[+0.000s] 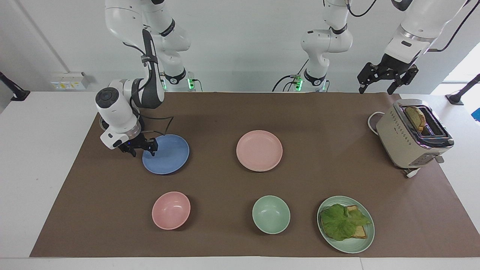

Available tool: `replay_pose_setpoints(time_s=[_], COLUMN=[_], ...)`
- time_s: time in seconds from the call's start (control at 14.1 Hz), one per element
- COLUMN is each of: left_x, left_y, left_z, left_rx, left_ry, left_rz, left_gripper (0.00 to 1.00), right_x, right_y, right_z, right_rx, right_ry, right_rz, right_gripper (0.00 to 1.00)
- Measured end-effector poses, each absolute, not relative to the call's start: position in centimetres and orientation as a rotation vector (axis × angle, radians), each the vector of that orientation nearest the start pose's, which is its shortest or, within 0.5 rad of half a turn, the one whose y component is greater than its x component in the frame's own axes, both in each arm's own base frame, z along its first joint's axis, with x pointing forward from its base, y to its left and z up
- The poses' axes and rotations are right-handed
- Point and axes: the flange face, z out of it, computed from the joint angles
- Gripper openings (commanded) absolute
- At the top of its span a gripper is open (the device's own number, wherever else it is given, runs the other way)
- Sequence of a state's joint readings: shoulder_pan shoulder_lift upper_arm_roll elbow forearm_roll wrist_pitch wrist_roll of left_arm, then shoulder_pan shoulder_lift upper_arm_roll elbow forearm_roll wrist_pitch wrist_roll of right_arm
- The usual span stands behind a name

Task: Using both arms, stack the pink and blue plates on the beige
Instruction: 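Reach the right gripper to the rim of the blue plate, then grasp the blue plate with the right gripper and lift it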

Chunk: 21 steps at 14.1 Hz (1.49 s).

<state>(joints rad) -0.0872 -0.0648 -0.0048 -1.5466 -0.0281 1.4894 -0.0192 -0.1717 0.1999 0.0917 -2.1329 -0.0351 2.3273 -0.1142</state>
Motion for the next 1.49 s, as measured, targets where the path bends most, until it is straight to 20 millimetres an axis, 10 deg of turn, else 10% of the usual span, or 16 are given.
replay_pose_setpoints(time_s=[0.28, 0.92, 1.49], left_x=[52.0, 51.6, 51.6], left_y=[-5.1, -5.1, -5.1], left_z=[66.4, 66.0, 65.8], left_rx=[-3.167, -3.165, -3.164], left_ry=[0.132, 0.166, 0.166], left_rz=[0.002, 0.044, 0.051], left_gripper=[1.0, 1.0, 1.0], right_x=[56.2, 56.3, 56.7], right_y=[-5.5, -3.5, 9.2], right_z=[30.6, 33.6, 40.7], right_rx=[-3.144, -3.02, -2.976], right_ry=[-0.102, -0.094, -0.062], right_rz=[0.02, -0.027, -0.081], right_gripper=[0.0, 0.0, 0.0])
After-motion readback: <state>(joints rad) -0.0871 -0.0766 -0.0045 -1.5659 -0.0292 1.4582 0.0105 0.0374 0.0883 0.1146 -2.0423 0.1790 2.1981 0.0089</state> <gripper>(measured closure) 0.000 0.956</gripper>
